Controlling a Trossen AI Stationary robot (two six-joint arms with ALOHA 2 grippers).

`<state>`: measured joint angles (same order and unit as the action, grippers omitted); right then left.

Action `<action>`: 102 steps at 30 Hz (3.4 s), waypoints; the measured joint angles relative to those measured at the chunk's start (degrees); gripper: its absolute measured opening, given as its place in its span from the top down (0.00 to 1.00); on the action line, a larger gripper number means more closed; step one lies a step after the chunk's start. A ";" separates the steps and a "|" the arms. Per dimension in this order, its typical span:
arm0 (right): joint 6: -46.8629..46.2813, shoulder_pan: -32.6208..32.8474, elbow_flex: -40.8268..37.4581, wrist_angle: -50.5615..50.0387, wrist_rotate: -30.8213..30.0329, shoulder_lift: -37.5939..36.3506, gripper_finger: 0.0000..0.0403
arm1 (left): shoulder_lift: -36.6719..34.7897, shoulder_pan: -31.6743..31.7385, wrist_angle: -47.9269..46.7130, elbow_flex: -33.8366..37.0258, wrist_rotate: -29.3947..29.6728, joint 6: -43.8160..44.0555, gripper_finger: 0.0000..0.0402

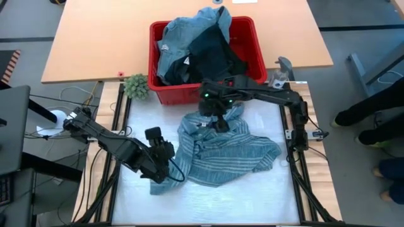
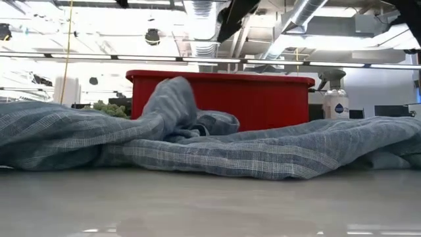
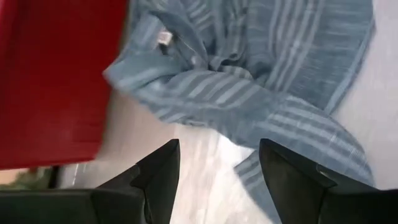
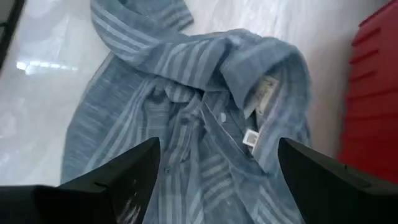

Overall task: Fold Laundry from Bin
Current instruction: Fold the blue polo shirt

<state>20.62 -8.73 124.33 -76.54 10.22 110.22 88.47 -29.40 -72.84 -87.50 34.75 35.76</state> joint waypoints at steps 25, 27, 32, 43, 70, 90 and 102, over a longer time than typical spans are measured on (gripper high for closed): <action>-4.36 -3.82 -0.02 -2.84 -3.26 -17.65 0.13 | -27.66 3.70 64.95 58.30 -5.61 58.10 0.48; -5.01 -3.80 -0.02 -2.81 -3.54 -18.23 0.13 | -27.06 2.73 70.47 60.80 -7.16 58.02 0.48; -5.64 -3.80 -0.02 -2.79 -4.31 -18.54 0.13 | -23.49 1.65 72.17 58.51 -6.46 53.76 0.48; -5.66 -3.80 -0.04 -2.52 -4.33 -18.19 0.13 | -11.47 0.54 65.36 48.76 -9.97 55.58 0.48; -5.17 -3.67 -0.04 -2.31 -4.05 -18.19 0.13 | -3.97 -1.88 53.26 39.63 -16.12 60.06 0.64; -5.77 -1.35 -0.04 -4.24 -4.06 -18.19 0.19 | -7.31 1.17 52.76 39.25 -14.06 56.19 1.00; -12.71 0.83 -6.74 -10.60 -4.28 -19.38 0.21 | -26.41 1.69 37.77 39.25 2.03 59.49 1.00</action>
<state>7.91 -7.90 117.60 -87.14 5.93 90.84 62.06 -27.70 -35.07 -48.25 36.78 95.26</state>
